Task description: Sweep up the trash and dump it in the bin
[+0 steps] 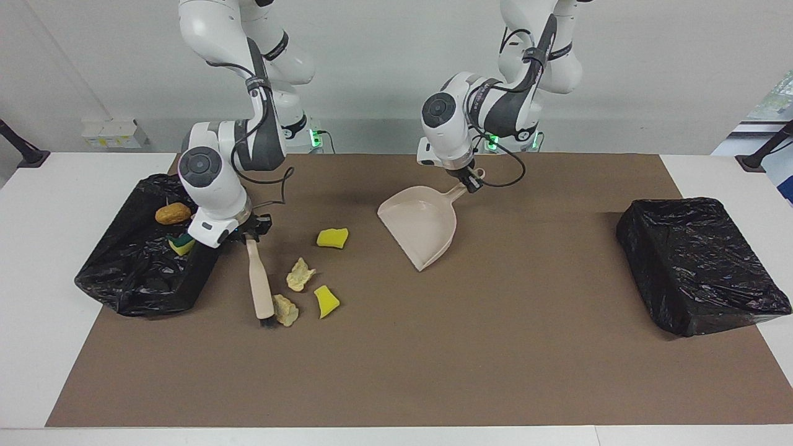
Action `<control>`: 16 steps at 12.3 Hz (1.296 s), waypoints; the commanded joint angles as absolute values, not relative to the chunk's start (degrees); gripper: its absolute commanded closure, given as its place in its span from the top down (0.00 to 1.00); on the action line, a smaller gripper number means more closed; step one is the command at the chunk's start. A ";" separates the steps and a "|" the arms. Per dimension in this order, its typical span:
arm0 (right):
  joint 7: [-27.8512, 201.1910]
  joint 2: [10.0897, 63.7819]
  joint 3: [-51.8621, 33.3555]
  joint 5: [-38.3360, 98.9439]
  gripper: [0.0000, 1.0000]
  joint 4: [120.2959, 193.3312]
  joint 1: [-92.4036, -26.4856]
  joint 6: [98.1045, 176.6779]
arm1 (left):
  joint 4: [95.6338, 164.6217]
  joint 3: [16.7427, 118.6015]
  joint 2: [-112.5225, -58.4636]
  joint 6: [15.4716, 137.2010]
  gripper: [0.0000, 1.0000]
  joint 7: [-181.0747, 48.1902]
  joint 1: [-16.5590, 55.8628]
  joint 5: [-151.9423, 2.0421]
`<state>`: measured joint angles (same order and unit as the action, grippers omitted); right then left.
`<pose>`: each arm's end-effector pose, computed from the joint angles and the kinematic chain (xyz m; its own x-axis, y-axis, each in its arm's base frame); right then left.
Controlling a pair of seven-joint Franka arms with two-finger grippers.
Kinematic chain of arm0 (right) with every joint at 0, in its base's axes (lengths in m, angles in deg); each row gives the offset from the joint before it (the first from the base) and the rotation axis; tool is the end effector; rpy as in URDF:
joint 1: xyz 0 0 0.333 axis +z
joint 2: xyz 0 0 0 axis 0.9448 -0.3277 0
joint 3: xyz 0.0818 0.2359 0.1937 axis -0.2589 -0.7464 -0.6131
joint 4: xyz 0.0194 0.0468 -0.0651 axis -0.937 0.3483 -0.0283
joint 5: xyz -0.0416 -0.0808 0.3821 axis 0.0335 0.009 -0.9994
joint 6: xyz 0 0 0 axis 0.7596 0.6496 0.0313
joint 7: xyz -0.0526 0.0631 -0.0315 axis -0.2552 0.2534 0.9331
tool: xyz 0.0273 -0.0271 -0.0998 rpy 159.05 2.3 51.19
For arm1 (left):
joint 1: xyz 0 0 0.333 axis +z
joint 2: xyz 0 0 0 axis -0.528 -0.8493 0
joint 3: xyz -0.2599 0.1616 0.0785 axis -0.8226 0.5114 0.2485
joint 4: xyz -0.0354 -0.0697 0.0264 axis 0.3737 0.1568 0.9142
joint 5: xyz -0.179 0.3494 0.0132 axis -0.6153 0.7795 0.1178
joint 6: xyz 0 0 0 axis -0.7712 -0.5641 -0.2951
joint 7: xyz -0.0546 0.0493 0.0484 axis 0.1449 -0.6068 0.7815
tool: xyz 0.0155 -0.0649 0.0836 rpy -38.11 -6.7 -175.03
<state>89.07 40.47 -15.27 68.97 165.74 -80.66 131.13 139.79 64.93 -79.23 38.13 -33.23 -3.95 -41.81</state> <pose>0.5705 0.0207 0.3575 0.9278 0.2921 -0.2319 0.3067 -0.9514 0.0287 0.3911 -0.3302 0.3749 0.4237 -0.8141 -0.3973 -0.8846 -0.4662 0.0119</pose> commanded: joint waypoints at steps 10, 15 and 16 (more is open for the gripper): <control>89.31 45.51 -16.73 63.89 0.00 171.80 -74.47 131.40 | 141.95 65.43 -77.63 39.03 0.00 -34.12 -3.81 -40.58; 85.27 45.51 -16.64 58.17 0.00 171.89 -71.05 133.52 | 142.48 65.34 -77.54 40.17 0.00 -34.12 -3.47 -40.76; 84.48 45.68 -16.73 57.91 0.00 171.98 -70.96 133.18 | 142.48 65.34 -77.54 40.17 0.00 -34.12 -3.46 -40.76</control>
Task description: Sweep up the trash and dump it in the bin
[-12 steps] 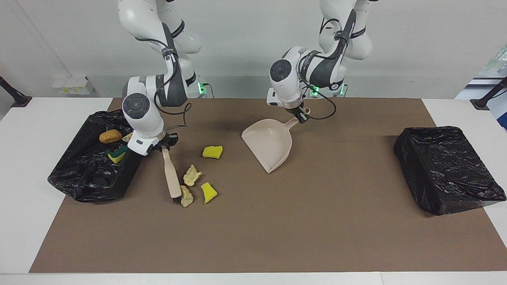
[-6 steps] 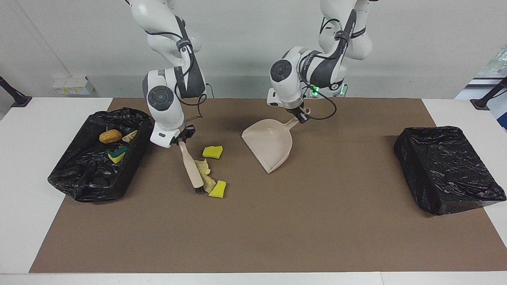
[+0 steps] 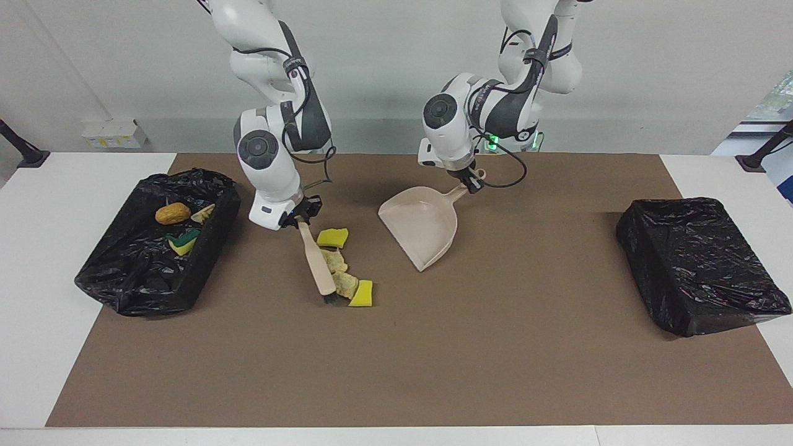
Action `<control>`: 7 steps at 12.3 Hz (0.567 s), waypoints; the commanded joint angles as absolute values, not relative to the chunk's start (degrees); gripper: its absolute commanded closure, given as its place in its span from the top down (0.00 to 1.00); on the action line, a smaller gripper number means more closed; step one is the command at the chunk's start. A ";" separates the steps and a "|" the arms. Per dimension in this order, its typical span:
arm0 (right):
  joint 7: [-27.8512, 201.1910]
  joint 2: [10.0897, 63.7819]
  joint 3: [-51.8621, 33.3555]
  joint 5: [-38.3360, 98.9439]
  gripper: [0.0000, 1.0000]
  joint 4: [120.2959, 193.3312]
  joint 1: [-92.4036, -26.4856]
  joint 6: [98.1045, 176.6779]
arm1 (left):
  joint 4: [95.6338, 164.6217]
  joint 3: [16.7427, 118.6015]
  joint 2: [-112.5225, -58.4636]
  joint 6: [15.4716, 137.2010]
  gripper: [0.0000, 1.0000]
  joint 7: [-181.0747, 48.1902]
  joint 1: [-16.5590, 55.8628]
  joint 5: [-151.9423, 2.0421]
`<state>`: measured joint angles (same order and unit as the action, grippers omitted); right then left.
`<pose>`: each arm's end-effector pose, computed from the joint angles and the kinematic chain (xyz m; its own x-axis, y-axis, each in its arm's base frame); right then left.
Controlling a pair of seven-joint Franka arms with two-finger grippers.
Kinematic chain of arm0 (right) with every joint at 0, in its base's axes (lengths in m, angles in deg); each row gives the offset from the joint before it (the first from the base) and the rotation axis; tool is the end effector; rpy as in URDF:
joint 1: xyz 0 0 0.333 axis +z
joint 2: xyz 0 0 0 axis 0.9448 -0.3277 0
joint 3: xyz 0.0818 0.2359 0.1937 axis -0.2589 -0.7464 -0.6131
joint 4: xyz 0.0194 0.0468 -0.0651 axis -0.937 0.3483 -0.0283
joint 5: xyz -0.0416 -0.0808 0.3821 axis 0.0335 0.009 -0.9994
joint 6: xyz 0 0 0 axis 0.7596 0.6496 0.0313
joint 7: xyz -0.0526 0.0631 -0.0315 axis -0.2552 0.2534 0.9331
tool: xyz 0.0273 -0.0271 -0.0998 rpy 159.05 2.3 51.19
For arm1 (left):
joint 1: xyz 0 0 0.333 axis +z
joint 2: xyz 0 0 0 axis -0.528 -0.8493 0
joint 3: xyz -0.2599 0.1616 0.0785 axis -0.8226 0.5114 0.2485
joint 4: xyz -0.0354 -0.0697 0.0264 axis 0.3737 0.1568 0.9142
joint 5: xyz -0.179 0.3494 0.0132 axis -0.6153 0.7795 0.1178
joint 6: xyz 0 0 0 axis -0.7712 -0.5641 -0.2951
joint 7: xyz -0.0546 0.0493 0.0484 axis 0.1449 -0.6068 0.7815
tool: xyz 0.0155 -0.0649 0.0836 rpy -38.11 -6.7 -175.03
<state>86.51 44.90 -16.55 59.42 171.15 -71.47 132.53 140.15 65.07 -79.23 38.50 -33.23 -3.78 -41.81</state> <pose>0.5298 0.1307 0.3612 0.9089 0.3616 -0.2074 0.3521 -0.9323 -0.0824 0.3922 -0.3276 0.3726 0.4274 -0.8122 -0.3971 -0.8824 -0.4703 0.0122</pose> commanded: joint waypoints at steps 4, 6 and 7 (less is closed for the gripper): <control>84.47 45.86 -16.73 53.52 0.00 172.33 -69.65 133.00 | 142.48 65.43 -77.54 40.34 0.00 -34.12 -3.46 -40.85; 84.38 46.04 -16.73 53.51 0.00 172.33 -68.76 132.91 | 142.48 65.34 -77.54 40.35 0.00 -34.04 -3.46 -40.85; 84.21 46.12 -16.73 53.51 0.00 172.42 -68.41 132.65 | 142.48 65.34 -77.54 40.43 0.00 -34.04 -3.46 -40.85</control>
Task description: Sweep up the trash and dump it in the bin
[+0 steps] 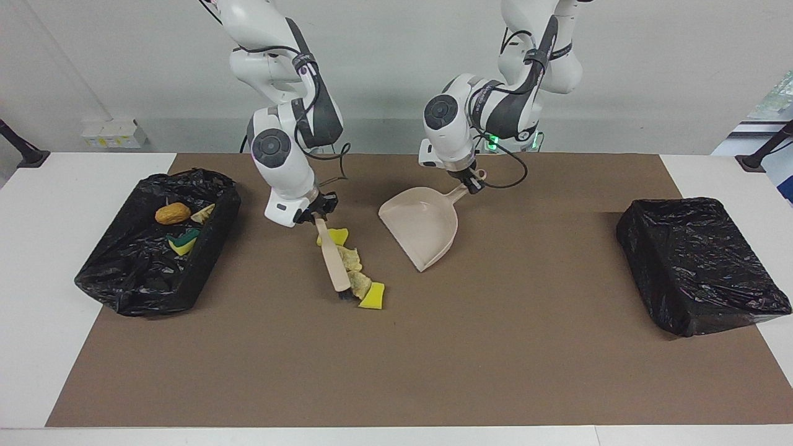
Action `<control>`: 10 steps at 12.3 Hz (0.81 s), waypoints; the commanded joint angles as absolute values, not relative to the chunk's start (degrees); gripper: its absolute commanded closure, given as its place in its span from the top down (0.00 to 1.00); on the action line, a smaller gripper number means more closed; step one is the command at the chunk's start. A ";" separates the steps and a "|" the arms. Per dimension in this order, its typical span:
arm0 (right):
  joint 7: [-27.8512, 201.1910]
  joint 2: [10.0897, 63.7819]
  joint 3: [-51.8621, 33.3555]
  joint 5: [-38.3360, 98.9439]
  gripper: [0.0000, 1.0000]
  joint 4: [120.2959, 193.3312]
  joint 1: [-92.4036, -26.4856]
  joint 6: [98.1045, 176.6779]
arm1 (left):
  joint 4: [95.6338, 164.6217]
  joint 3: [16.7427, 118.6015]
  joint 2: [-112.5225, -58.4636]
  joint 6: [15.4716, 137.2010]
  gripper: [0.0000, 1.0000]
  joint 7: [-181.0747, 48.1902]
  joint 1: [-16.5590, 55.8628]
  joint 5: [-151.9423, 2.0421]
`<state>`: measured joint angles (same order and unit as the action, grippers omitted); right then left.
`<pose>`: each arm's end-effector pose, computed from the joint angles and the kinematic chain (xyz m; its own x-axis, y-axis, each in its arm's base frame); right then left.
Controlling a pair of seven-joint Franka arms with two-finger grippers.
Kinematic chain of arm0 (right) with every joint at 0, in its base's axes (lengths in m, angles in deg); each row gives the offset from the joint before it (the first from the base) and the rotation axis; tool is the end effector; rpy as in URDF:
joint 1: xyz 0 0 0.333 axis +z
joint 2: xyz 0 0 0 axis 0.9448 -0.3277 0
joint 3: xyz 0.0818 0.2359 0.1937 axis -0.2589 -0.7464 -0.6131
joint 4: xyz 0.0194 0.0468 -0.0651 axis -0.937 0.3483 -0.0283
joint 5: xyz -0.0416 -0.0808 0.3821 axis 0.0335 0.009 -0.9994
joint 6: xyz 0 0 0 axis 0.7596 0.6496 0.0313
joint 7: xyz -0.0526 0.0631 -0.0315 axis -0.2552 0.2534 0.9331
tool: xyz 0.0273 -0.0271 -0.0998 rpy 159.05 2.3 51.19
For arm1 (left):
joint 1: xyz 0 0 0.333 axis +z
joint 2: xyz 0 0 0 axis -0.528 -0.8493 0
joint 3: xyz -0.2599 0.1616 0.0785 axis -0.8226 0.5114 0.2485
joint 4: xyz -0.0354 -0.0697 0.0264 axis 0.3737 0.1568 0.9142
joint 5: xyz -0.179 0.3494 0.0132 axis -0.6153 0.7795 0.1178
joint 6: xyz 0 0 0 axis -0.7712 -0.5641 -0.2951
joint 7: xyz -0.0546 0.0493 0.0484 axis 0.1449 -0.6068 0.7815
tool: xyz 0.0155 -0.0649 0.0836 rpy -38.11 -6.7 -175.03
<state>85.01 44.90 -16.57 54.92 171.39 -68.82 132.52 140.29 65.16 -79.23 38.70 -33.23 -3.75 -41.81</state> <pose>0.5207 0.1599 0.3598 0.9126 0.3514 -0.2091 0.3274 -0.9343 -0.1411 0.3927 -0.3267 0.3717 0.4290 -0.8118 -0.3961 -0.8816 -0.4718 0.0120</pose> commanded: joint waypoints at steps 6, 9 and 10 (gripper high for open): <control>76.57 46.91 -16.73 53.42 0.00 172.95 -62.00 132.47 | 142.48 65.43 -77.54 40.43 0.00 -33.95 -3.38 -40.94; 72.36 47.62 -16.73 51.24 0.00 173.12 -59.45 132.47 | 142.57 65.34 -77.63 40.70 0.00 -33.86 -2.85 -40.94; 70.95 47.71 -16.82 49.75 0.00 173.29 -59.18 132.56 | 142.57 65.34 -77.63 40.78 0.00 -33.86 -2.85 -40.94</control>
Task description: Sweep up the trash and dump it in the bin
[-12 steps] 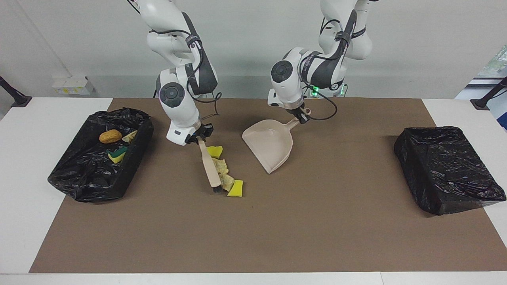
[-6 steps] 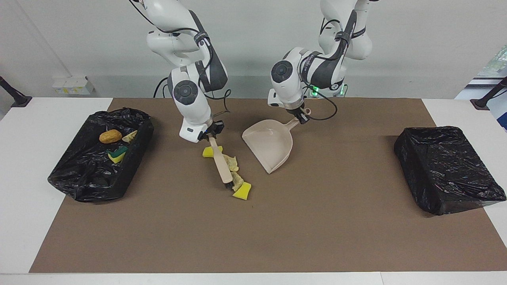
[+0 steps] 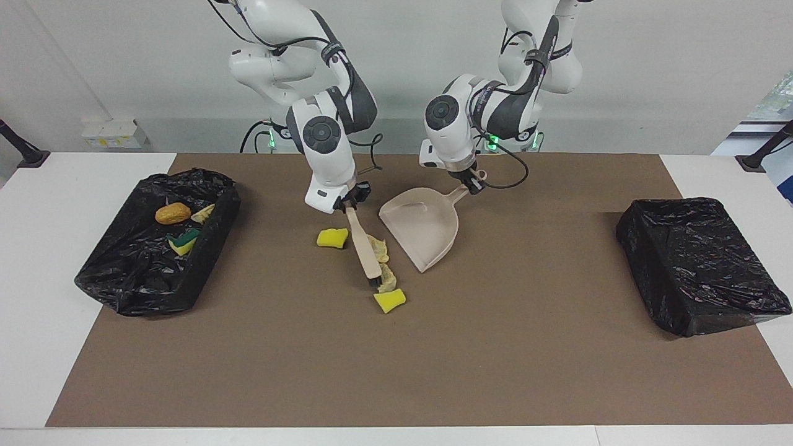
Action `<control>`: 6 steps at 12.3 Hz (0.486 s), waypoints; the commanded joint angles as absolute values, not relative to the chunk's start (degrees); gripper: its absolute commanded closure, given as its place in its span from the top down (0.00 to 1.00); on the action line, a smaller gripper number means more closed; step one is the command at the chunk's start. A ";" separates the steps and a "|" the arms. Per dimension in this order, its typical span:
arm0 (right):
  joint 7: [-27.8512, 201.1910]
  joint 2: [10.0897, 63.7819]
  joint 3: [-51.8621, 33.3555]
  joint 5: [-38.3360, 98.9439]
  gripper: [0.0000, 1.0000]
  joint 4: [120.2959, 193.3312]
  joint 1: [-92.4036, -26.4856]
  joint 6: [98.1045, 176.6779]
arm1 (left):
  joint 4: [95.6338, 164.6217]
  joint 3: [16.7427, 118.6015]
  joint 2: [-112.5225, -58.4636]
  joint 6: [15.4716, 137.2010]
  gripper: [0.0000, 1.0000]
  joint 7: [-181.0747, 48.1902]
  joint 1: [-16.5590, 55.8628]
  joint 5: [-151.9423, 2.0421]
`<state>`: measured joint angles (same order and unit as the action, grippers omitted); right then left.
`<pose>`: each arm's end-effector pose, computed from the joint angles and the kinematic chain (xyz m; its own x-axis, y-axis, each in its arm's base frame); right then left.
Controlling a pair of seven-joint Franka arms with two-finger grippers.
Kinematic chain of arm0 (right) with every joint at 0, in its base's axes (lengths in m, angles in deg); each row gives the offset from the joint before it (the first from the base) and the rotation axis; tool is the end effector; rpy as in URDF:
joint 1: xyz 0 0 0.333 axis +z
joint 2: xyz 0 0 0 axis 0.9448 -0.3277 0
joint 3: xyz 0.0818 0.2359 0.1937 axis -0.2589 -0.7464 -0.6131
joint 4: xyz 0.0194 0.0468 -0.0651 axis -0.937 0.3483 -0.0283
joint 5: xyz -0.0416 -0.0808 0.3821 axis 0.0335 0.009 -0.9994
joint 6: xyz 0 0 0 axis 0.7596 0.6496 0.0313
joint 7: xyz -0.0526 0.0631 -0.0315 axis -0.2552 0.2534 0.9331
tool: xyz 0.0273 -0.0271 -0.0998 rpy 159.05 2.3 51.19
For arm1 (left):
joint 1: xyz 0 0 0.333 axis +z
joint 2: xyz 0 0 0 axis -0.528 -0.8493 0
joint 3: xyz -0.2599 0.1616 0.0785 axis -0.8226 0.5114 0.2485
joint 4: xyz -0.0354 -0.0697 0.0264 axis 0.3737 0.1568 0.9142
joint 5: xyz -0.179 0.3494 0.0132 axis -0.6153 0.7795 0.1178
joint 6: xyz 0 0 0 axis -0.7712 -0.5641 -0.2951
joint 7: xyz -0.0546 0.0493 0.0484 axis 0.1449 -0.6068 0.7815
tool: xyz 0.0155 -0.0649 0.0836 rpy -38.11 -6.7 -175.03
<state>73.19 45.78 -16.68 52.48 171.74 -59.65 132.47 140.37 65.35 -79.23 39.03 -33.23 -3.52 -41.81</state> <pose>0.4850 0.2436 0.3656 0.9286 0.2904 -0.2308 0.2671 -0.9552 -0.1272 0.3953 -0.3241 0.3714 0.4357 -0.8101 -0.3924 -0.8785 -0.4776 0.0107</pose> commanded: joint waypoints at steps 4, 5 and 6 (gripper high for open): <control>65.86 48.93 -16.82 46.13 0.00 174.17 -55.50 133.00 | 142.57 65.34 -77.63 40.78 0.00 -33.77 -2.76 -40.94; 64.45 49.11 -16.82 44.56 0.00 174.17 -54.44 133.08 | 142.48 65.34 -77.63 40.78 0.00 -33.77 -2.76 -40.94; 63.04 49.29 -16.82 43.15 0.00 174.17 -53.48 133.26 | 142.57 65.34 -77.63 40.78 0.00 -33.77 -2.85 -40.94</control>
